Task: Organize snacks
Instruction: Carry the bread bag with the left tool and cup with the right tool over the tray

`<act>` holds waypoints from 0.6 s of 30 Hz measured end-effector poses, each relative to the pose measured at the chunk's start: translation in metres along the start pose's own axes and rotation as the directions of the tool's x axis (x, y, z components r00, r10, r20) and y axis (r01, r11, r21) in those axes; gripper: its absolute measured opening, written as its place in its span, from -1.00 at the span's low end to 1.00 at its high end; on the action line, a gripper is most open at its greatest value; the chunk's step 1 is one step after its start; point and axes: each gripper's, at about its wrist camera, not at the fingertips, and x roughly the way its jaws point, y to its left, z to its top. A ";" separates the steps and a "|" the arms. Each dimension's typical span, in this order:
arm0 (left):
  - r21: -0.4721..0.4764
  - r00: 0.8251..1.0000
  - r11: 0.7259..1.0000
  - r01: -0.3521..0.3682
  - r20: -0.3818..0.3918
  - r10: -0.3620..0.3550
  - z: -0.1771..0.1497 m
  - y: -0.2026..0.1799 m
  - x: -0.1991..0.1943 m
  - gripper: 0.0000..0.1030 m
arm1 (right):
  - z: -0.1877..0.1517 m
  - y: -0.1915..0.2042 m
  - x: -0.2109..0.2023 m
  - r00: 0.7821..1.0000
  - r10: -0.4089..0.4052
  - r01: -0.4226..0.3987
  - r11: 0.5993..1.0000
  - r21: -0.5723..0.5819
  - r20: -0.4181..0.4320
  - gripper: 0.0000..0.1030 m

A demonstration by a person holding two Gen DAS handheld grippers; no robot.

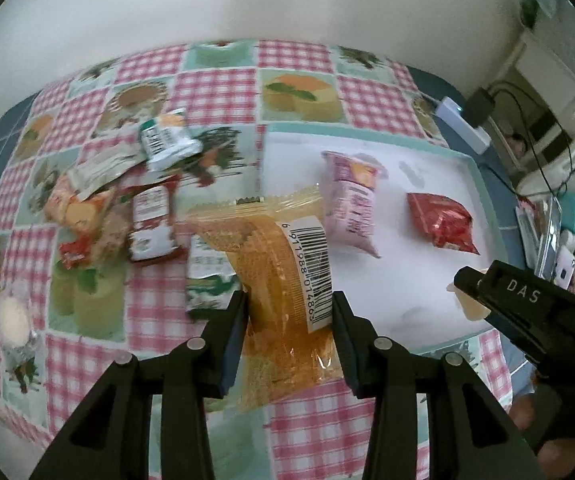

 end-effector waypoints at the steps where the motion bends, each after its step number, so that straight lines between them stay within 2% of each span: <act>1: 0.014 1.000 1.000 0.002 0.001 -0.002 0.001 -0.007 0.003 -0.16 | 0.002 -0.005 0.001 1.000 -0.004 0.004 1.000 0.011 -0.001 0.01; 8: 0.079 1.000 0.997 -0.006 -0.022 0.007 0.006 -0.042 0.027 -0.16 | 0.013 -0.036 0.010 0.999 -0.042 0.044 0.996 0.082 -0.022 0.01; 15: 0.118 0.999 0.993 -0.027 -0.041 0.032 0.009 -0.060 0.045 -0.16 | 0.017 -0.046 0.016 0.997 -0.070 0.073 0.993 0.096 -0.029 0.01; 17: 0.112 0.998 0.994 -0.017 -0.055 0.023 0.008 -0.059 0.046 -0.11 | 0.018 -0.045 0.017 0.996 -0.078 0.081 0.992 0.093 -0.032 0.01; 18: 0.107 0.998 0.994 -0.008 -0.059 0.014 0.009 -0.057 0.044 0.04 | 0.017 -0.045 0.017 0.996 -0.082 0.085 0.992 0.092 -0.033 0.01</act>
